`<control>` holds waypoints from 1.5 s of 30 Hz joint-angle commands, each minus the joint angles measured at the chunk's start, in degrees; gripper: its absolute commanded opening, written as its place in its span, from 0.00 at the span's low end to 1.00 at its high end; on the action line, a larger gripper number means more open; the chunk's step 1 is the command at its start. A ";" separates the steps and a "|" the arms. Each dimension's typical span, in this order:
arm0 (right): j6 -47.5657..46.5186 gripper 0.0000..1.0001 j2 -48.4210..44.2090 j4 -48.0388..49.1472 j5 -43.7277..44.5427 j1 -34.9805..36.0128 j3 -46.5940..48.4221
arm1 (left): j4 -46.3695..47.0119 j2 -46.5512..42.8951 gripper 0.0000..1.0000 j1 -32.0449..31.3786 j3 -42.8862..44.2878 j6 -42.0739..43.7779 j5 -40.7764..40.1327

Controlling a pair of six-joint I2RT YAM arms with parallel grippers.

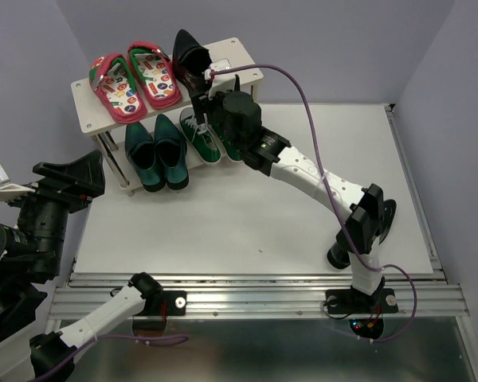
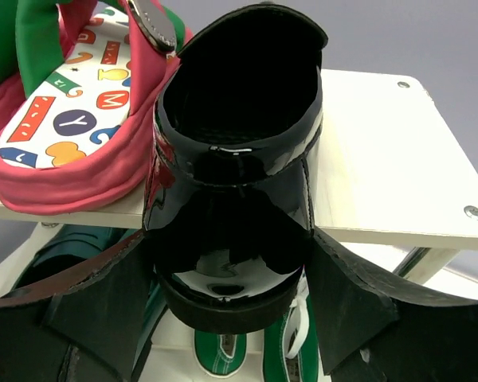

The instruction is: Place and organize the shoes onto the shoe shelf

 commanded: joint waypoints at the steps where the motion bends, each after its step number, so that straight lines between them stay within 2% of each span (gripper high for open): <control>1: 0.52 0.01 -2.79 9.12 -8.17 0.48 -4.12 | 1.05 0.22 0.95 -0.08 -0.03 -0.05 -0.52; 12: 4.48 0.01 -3.32 11.15 -13.54 0.48 -5.18 | 1.14 0.31 0.95 -0.08 -0.56 -0.31 -0.69; 19: 5.89 0.01 -1.21 9.04 -14.51 0.48 -0.71 | 1.49 0.57 0.95 -0.08 -1.09 -0.40 -0.34; 23: 6.15 0.01 0.81 5.97 -11.18 1.10 3.33 | 1.32 0.31 0.95 -0.08 -0.91 -0.40 -0.34; 27: 9.49 0.08 2.13 4.38 -5.73 2.85 6.15 | 1.23 0.31 0.95 -0.08 -0.82 -0.40 -0.52; 32: 11.95 0.14 5.20 1.04 -3.44 2.86 10.89 | 1.58 0.40 0.95 -0.08 -1.35 -0.49 -0.08; 38: 11.43 0.26 4.60 1.04 -0.28 2.86 9.67 | 1.41 0.22 0.95 -0.08 -1.17 -0.66 0.01; 41: 10.20 0.47 2.14 3.40 0.78 2.86 5.12 | 1.41 0.31 0.95 -0.17 -1.17 -0.57 0.01; 42: 9.85 0.58 1.61 3.67 0.96 2.86 4.49 | 1.49 0.40 0.95 -0.08 -1.17 -0.75 0.10; 44: 8.79 0.71 0.11 3.76 1.66 2.86 3.09 | 1.67 0.48 0.95 -0.08 -1.26 -0.66 0.45; 45: 8.35 0.71 -0.33 3.85 1.75 2.86 3.08 | 1.67 0.48 0.95 -0.08 -1.44 -0.66 0.62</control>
